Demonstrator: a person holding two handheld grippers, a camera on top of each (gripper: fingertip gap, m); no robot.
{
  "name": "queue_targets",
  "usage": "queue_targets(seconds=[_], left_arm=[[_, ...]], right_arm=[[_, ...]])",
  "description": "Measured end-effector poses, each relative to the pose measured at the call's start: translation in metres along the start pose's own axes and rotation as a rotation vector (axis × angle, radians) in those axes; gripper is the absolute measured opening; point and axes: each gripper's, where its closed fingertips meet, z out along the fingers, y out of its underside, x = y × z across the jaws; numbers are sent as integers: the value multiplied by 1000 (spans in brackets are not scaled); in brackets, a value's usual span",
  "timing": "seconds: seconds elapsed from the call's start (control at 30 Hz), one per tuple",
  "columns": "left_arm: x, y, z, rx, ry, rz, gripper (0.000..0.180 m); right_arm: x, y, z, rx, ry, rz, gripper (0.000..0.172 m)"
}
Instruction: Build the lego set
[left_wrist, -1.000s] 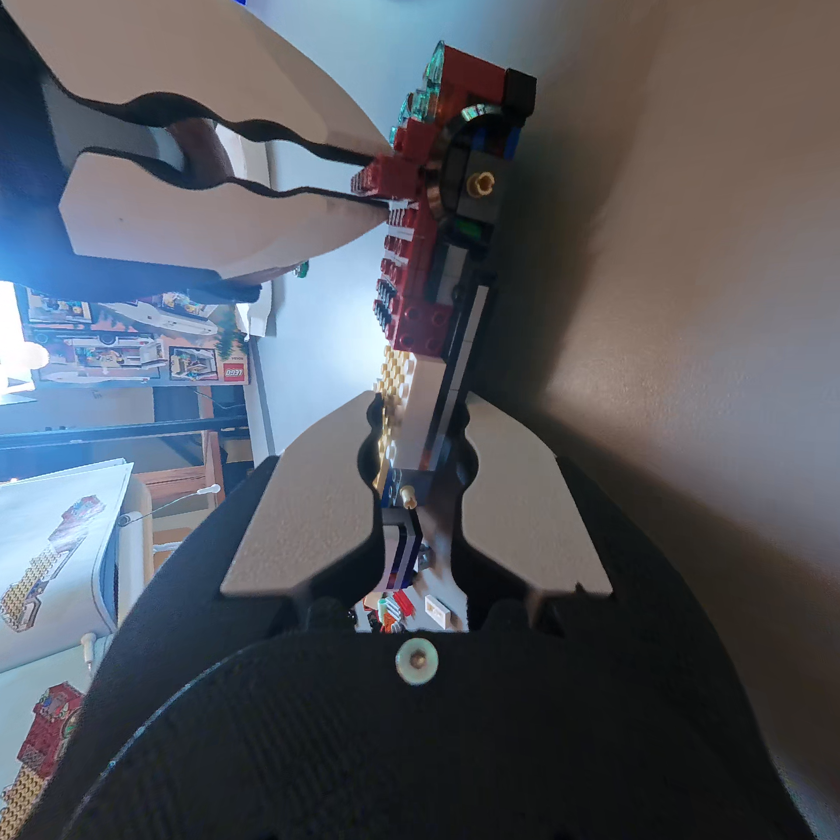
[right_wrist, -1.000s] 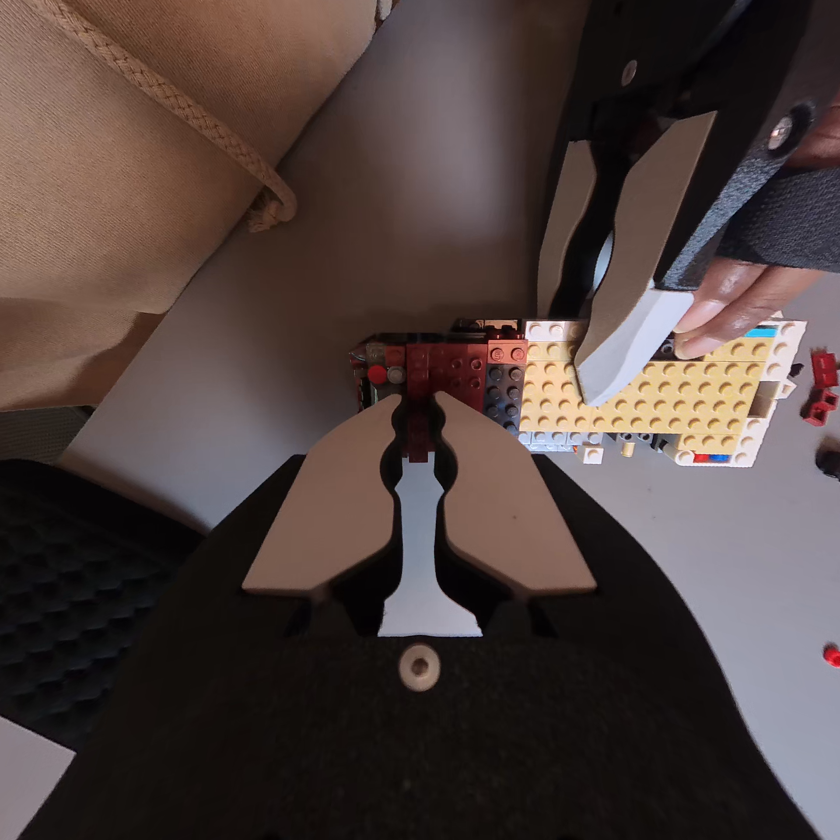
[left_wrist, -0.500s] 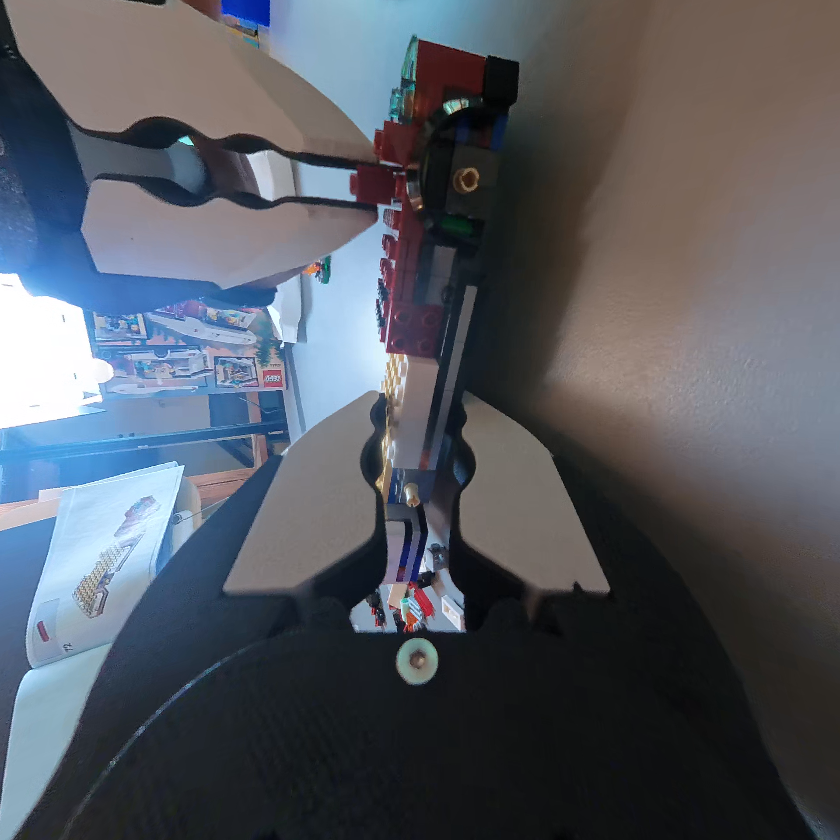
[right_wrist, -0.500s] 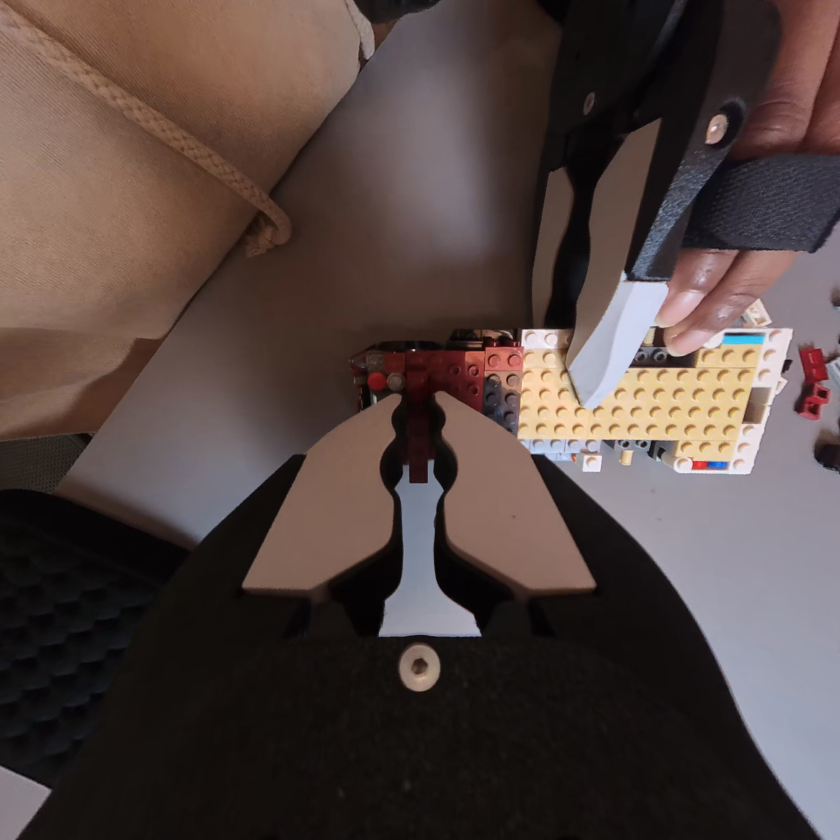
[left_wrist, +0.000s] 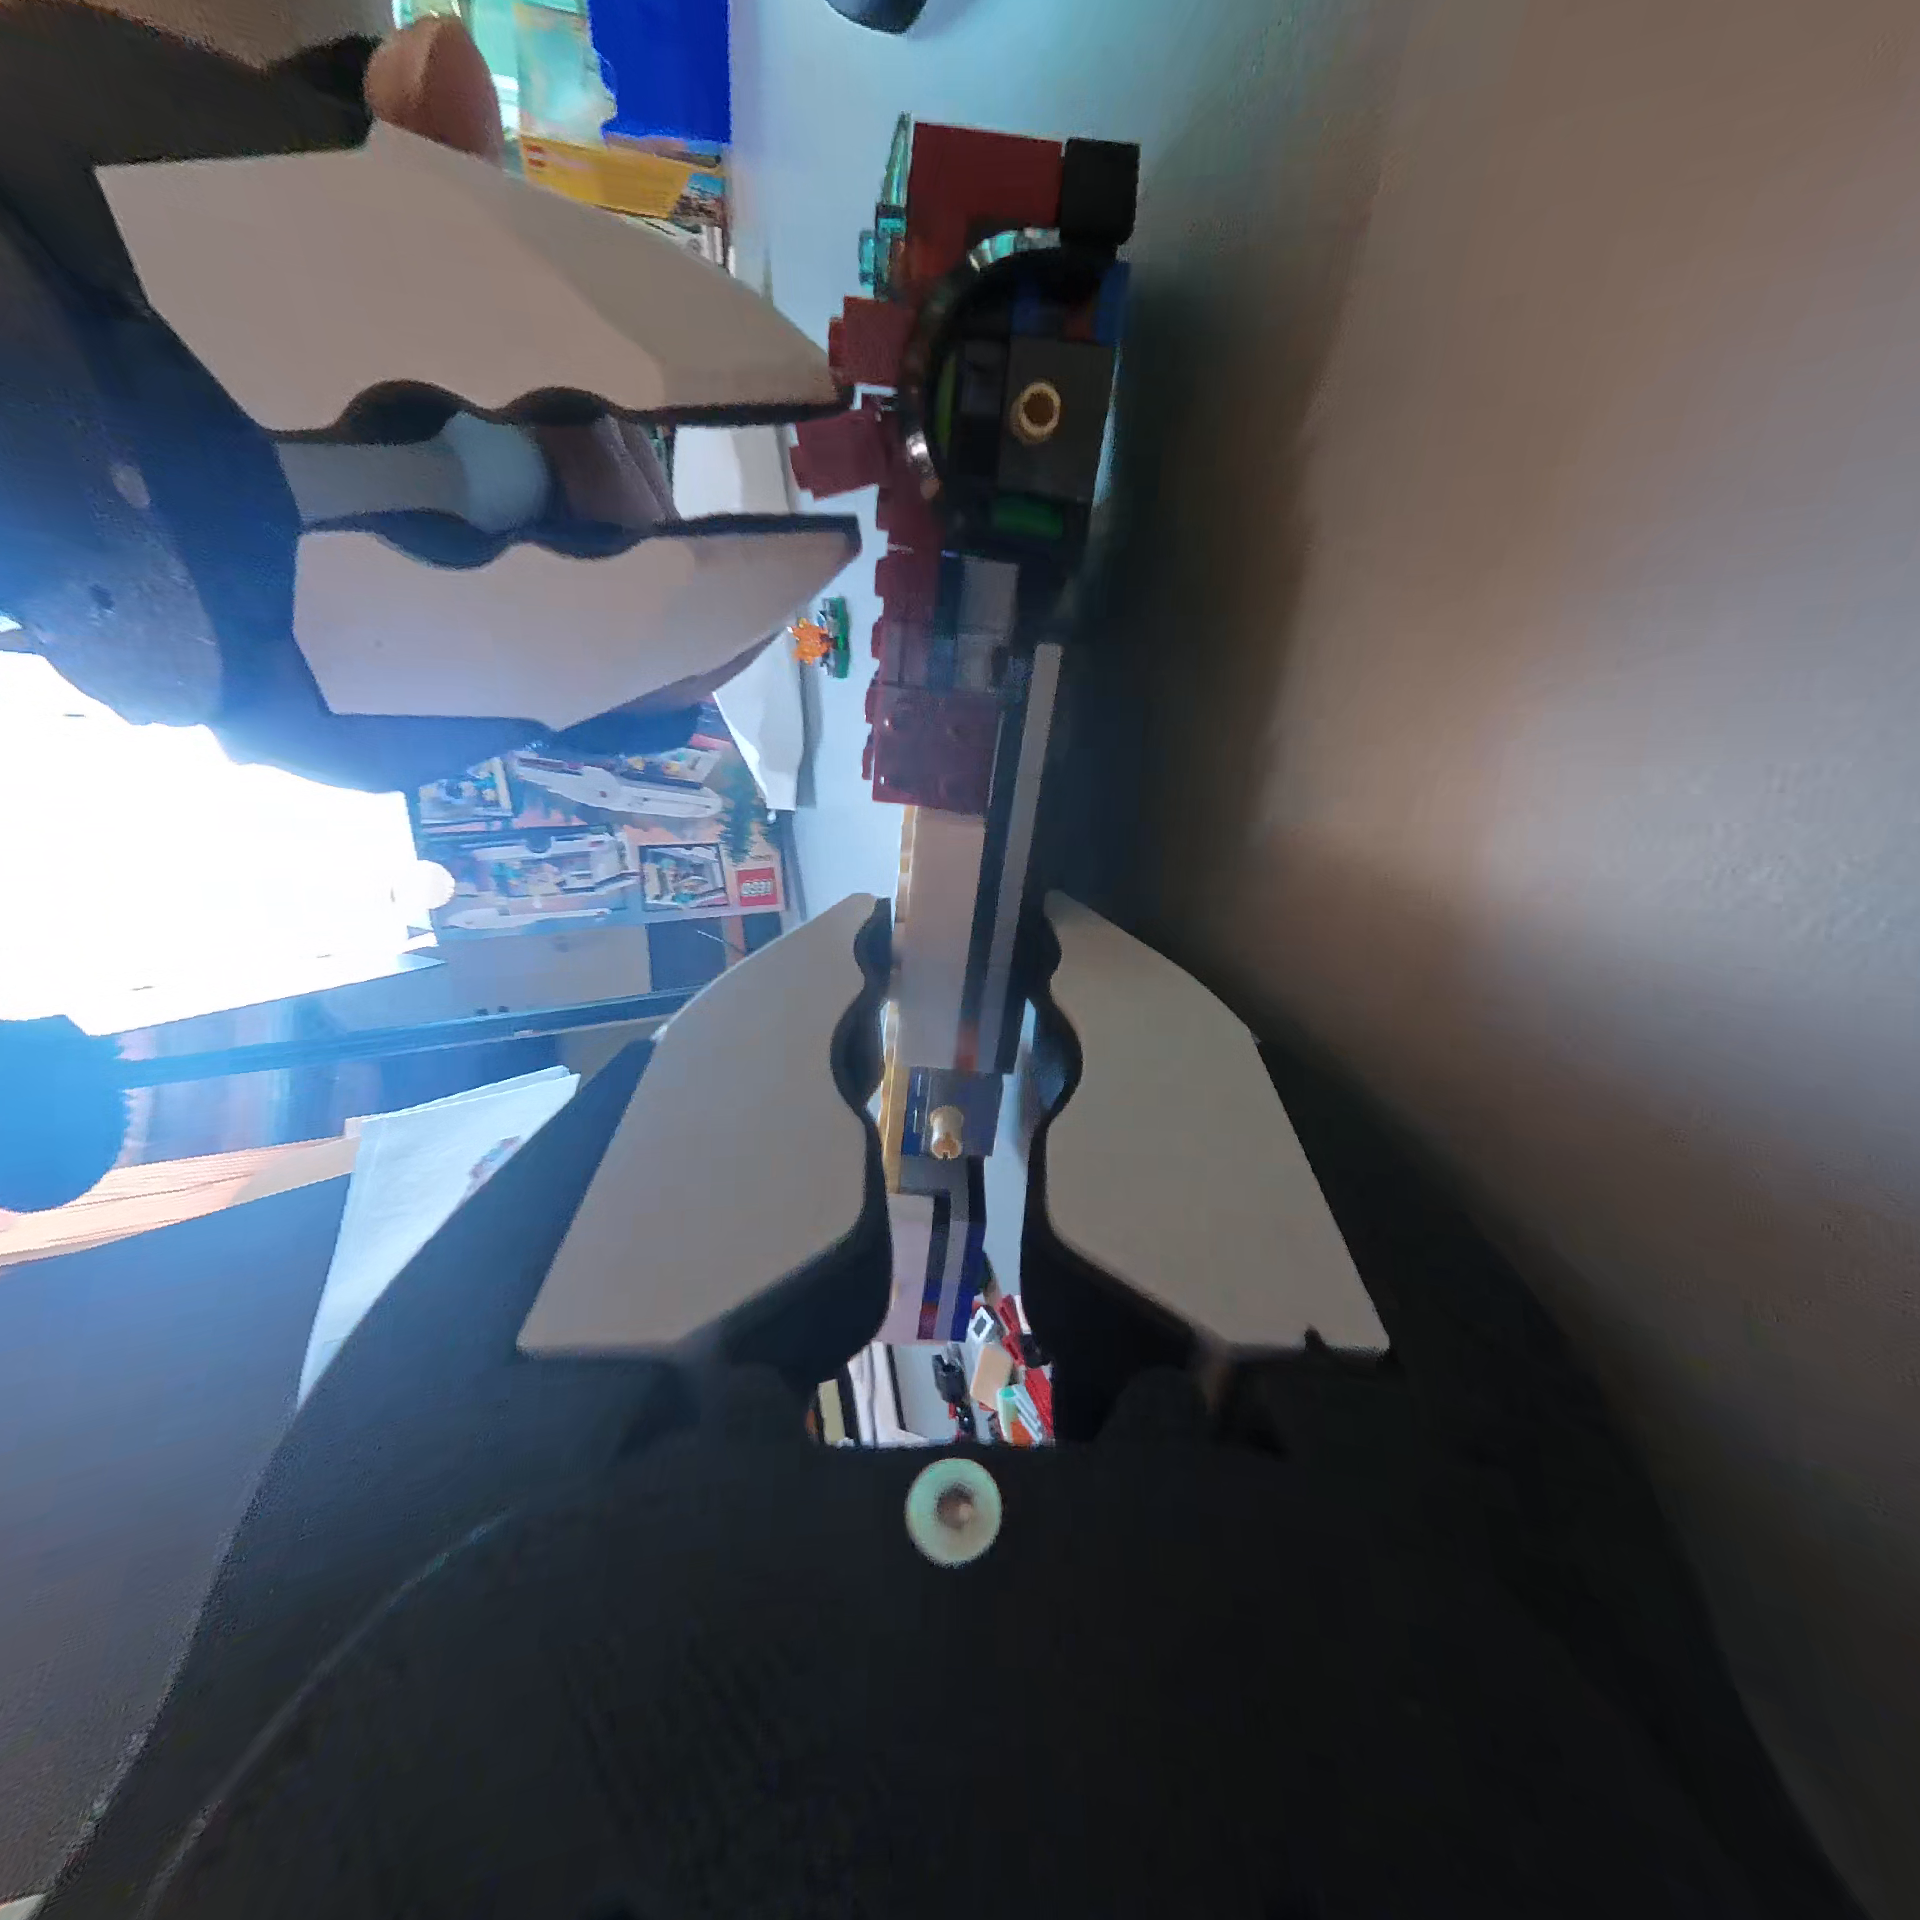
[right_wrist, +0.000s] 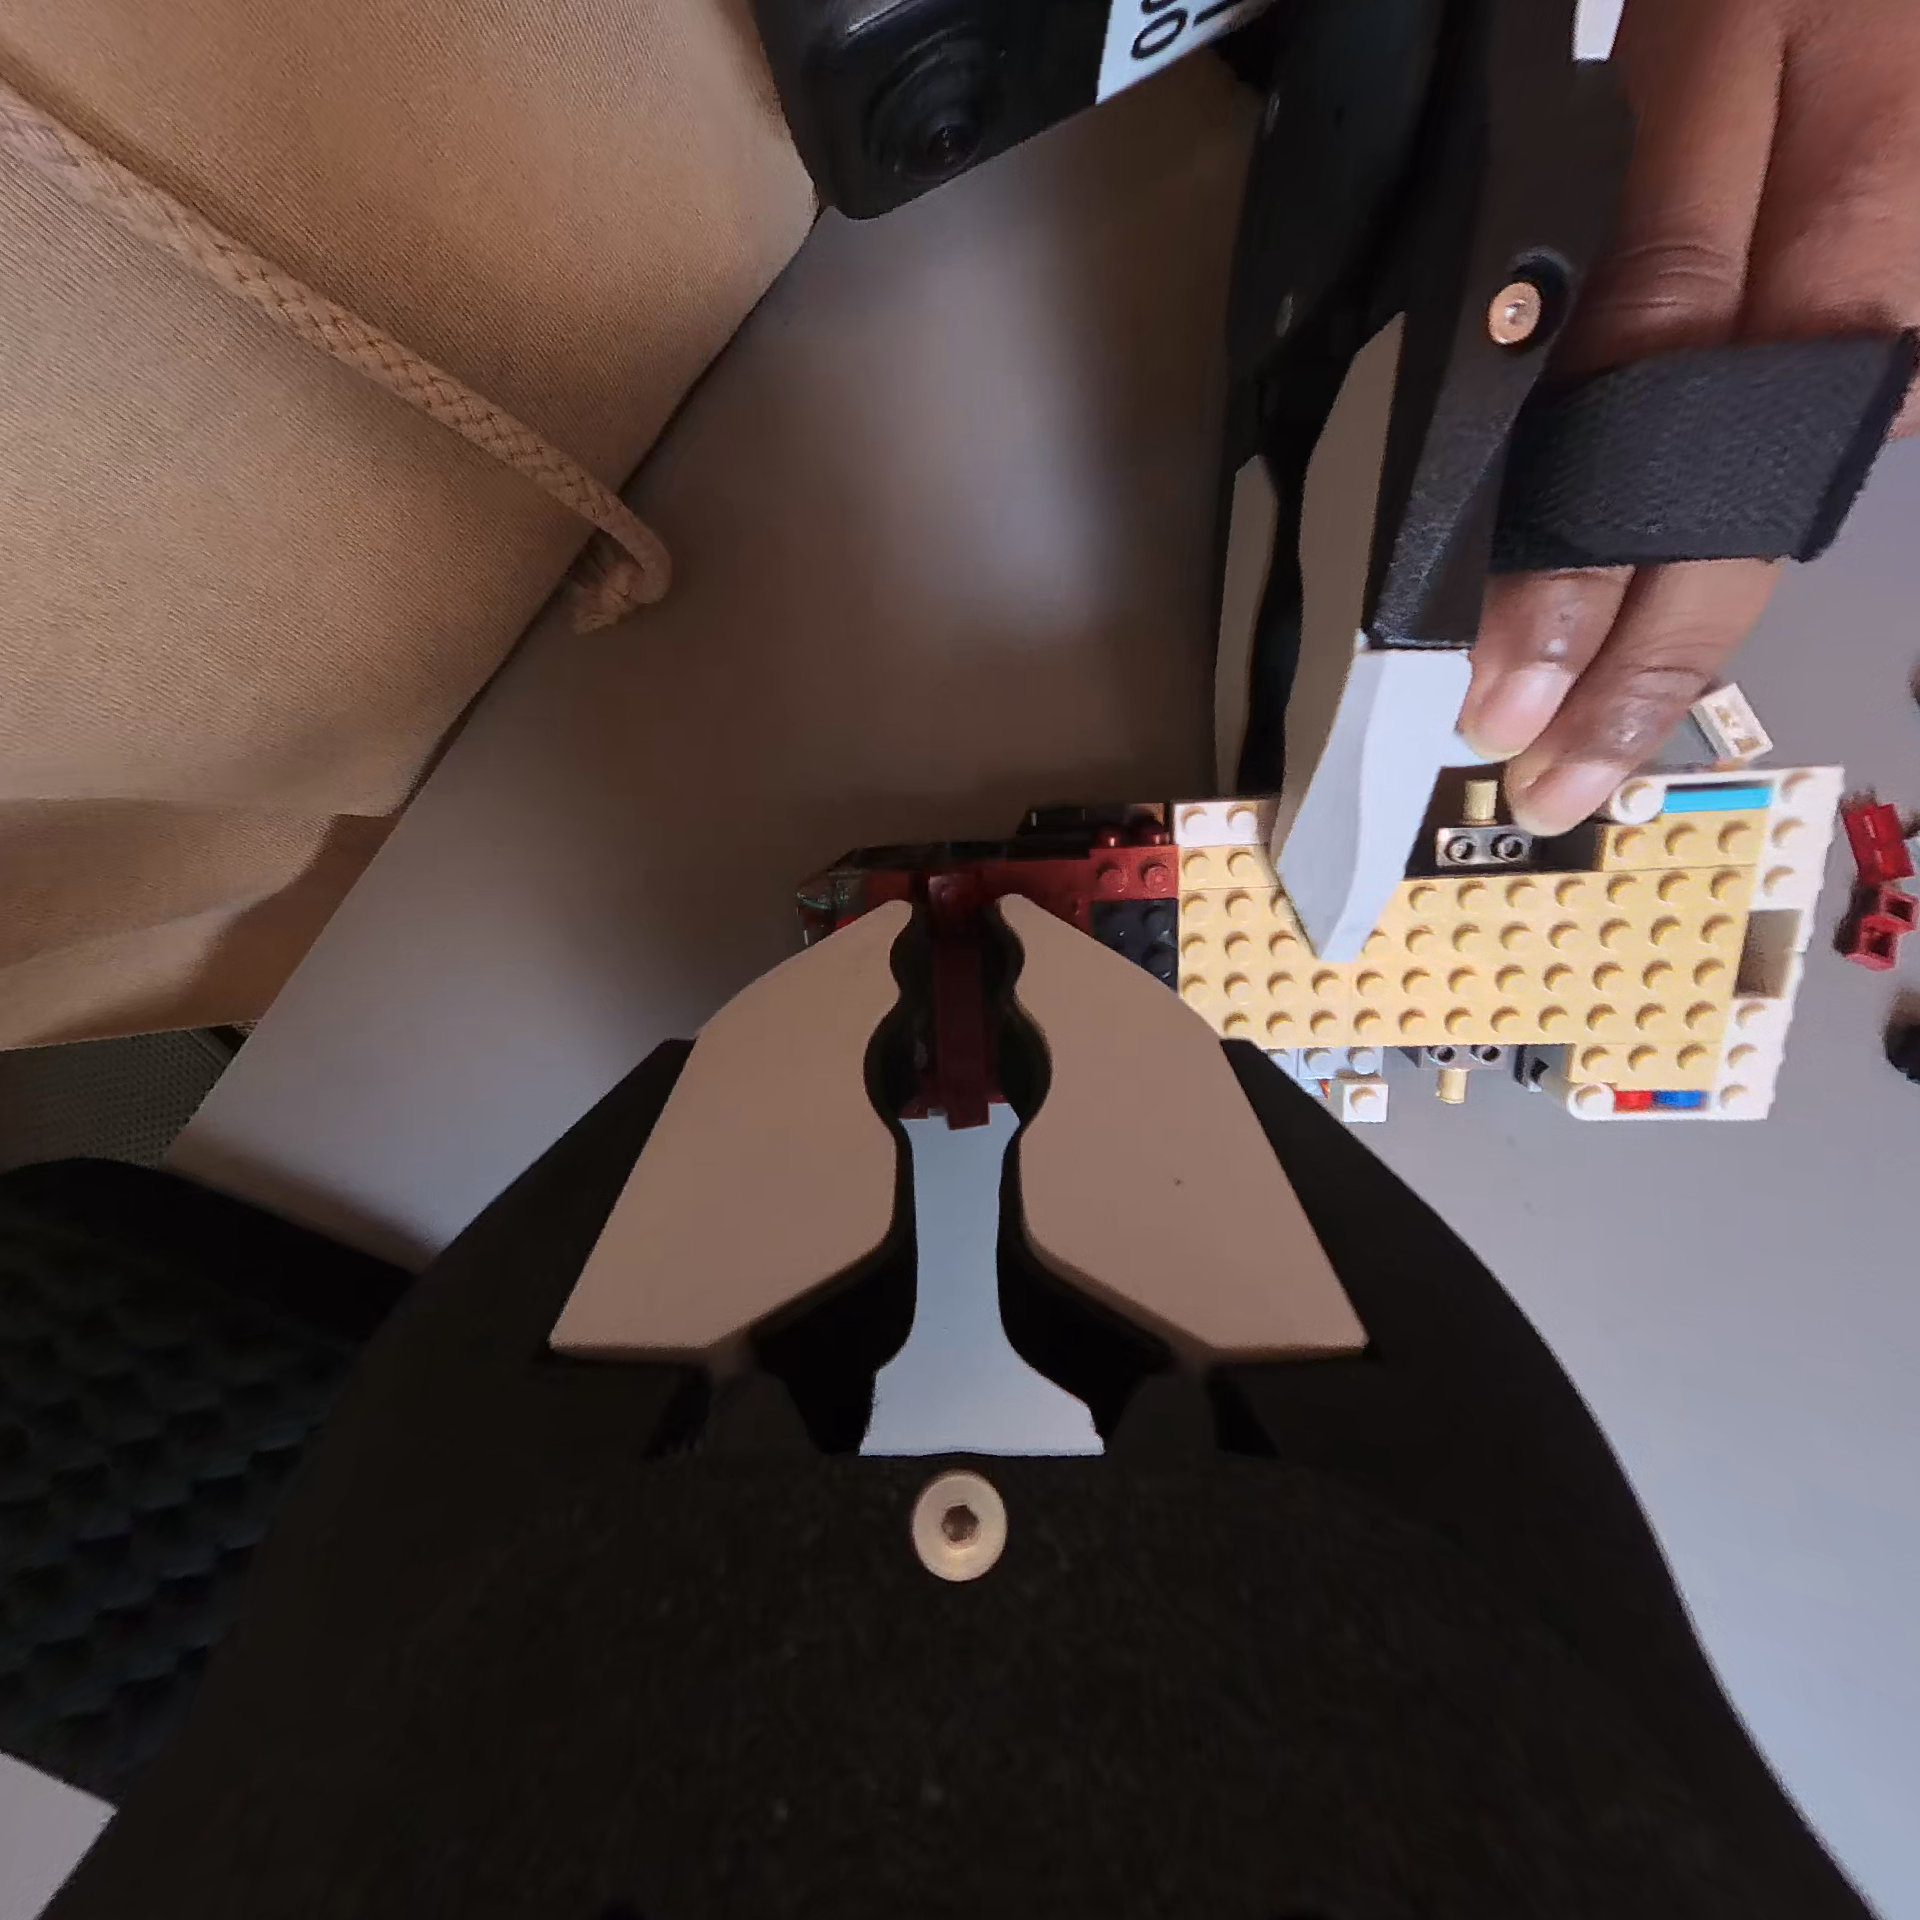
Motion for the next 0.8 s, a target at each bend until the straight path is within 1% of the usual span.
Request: queue_targets(seconds=[0.13, 0.23, 0.4, 0.53, 0.6, 0.7, 0.77, 0.8], left_arm=[[-7, 1, 0, -12, -57, 27, 24], [-17, 2, -2, -23, -110, 29, 24], [-55, 8, -13, -47, -220, 11, 24], [-89, 18, -30, -80, -291, 21, 23], [-103, 23, -39, -99, -313, 26, 24], [-118, 29, -52, -116, -318, 41, 24], [-125, 36, -59, -131, -296, 31, 24], [-129, 40, -63, -143, -287, 30, 24]], right_arm=[[0, -1, -5, 9, 4, 8, 10], [2, -6, -16, 14, 23, -8, 10], [9, -29, -51, -11, 71, -56, 10], [16, -52, -81, -32, 140, -89, 13], [21, -61, -95, -40, 203, -109, 17], [26, -79, -121, 20, 338, -125, 23], [29, -84, -139, 46, 483, -153, 33], [29, -84, -145, 47, 568, -182, 41]])
